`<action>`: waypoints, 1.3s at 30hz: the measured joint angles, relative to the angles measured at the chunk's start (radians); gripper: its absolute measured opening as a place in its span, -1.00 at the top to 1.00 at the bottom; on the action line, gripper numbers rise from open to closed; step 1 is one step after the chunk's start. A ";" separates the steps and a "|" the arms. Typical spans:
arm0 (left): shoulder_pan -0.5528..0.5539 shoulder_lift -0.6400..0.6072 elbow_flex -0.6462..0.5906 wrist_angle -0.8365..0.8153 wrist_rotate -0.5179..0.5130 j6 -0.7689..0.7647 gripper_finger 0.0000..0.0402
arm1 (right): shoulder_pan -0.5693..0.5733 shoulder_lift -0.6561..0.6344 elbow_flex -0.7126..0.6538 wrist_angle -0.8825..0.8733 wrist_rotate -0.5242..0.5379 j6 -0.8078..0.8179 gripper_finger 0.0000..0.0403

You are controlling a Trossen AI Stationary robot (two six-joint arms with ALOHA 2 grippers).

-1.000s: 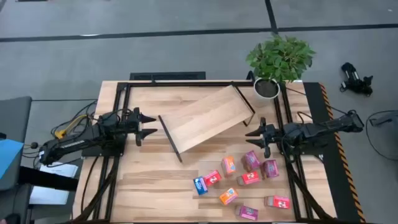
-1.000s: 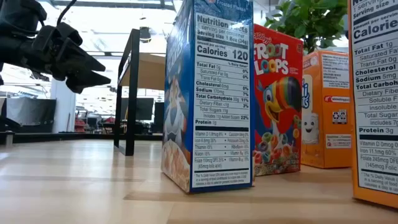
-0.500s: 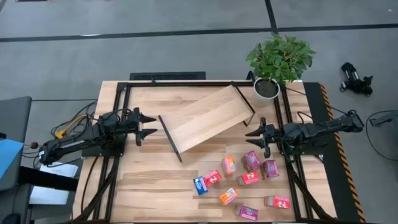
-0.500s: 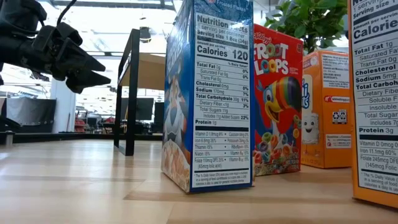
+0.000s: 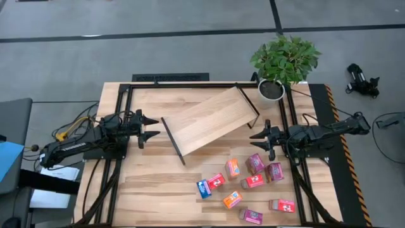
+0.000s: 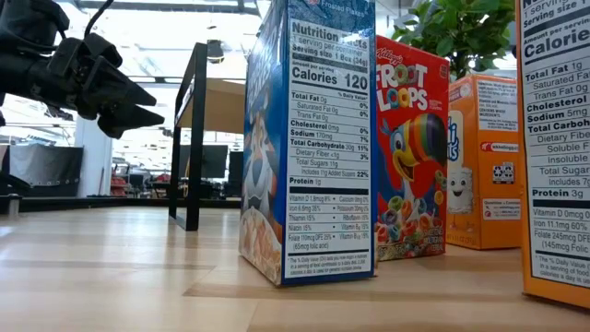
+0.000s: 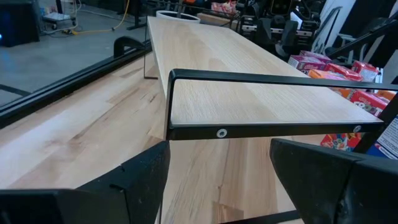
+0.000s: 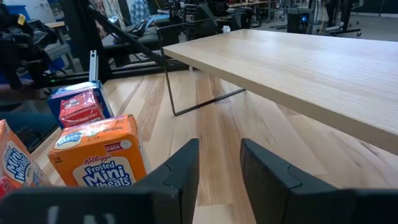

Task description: Stack cereal on shelf

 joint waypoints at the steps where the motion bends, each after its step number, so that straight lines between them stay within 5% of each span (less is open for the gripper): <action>1: 0.000 0.000 0.000 0.000 0.000 0.000 -0.34 | 0.000 0.000 0.000 0.000 0.000 0.000 0.31; 9: 0.000 0.000 0.000 0.000 0.000 0.000 -0.34 | -0.016 0.000 0.000 0.044 0.037 0.000 0.31; 26: 0.000 0.000 -0.001 -0.003 -0.077 0.072 -0.34 | -0.035 0.000 0.000 0.555 0.050 0.000 0.27; 34: 0.000 -0.002 -0.003 0.032 -0.106 -0.125 -0.34 | -0.035 -0.001 0.000 0.706 0.050 0.000 0.30; 39: 0.000 -0.002 -0.003 0.061 -0.284 -0.180 -0.34 | -0.037 0.000 0.001 0.704 0.064 0.001 0.29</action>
